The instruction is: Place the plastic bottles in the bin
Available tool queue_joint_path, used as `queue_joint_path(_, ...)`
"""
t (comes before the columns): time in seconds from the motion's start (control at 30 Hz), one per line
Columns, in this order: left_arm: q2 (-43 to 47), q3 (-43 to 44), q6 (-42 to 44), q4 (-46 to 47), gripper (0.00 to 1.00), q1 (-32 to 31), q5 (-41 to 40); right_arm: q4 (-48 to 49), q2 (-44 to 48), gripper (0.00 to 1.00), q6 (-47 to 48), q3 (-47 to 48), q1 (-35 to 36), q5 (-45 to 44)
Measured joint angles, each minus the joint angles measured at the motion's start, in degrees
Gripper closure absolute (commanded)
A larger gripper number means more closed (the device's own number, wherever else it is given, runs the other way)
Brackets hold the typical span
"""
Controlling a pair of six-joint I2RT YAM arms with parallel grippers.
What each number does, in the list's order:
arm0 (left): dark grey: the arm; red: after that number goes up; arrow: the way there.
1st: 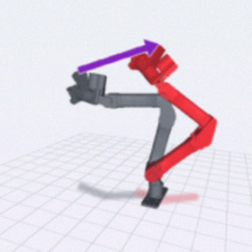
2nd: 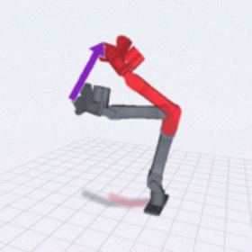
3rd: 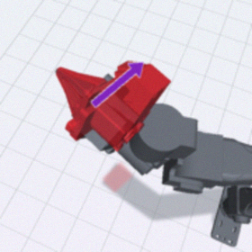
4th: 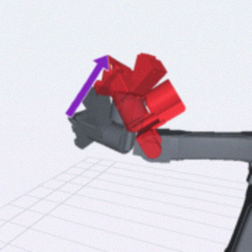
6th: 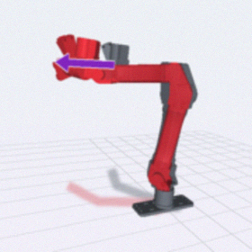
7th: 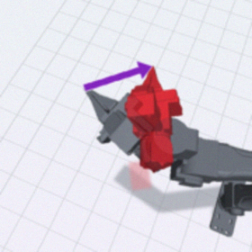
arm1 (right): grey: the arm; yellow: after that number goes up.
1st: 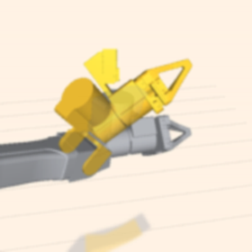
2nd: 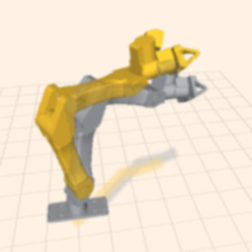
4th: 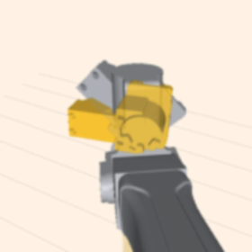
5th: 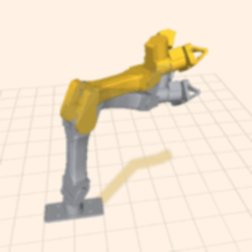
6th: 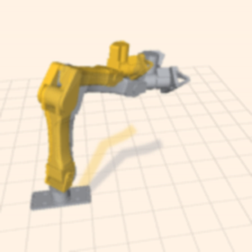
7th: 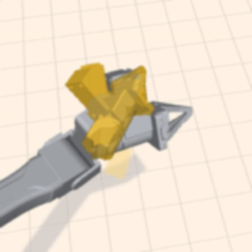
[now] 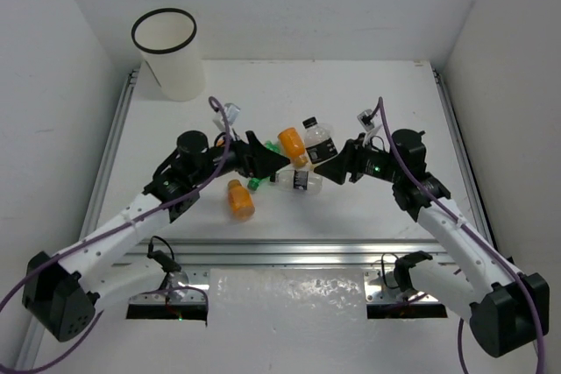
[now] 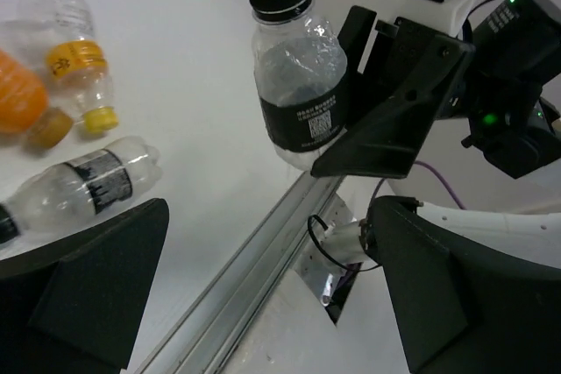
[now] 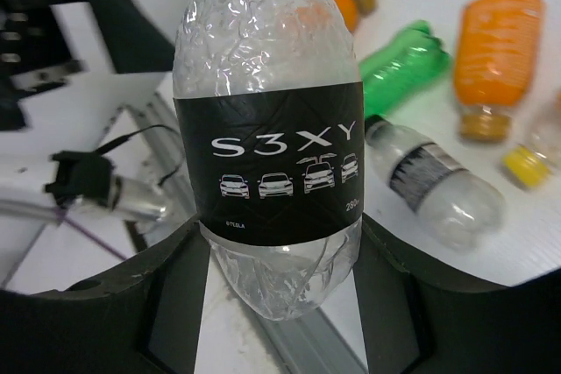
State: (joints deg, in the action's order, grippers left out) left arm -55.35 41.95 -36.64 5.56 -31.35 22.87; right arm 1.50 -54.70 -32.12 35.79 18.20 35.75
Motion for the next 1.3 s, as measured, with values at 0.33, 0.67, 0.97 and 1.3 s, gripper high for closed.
queue_joint_path(0.33, -10.3, 6.7, 0.3, 7.1, 0.0, -6.9, 0.0, 2.2, -1.0, 0.75, -1.2, 6.9, 5.9, 7.5)
queue_joint_path(0.67, -14.3, 13.1, 0.9, 7.3, 1.0, -7.1, -1.3, 3.9, -4.7, 0.01, -1.1, 8.3, 10.2, 6.7)
queue_joint_path(0.97, -20.1, 35.2, 1.7, -16.3, 1.0, 4.1, -30.4, -11.0, 1.2, 0.01, 0.2, 8.3, 8.2, -23.6)
queue_joint_path(1.3, -50.6, 75.5, 8.0, -22.2, 0.99, 32.8, -43.1, -17.3, -7.0, 0.01, 1.0, 6.0, -0.9, -37.0)
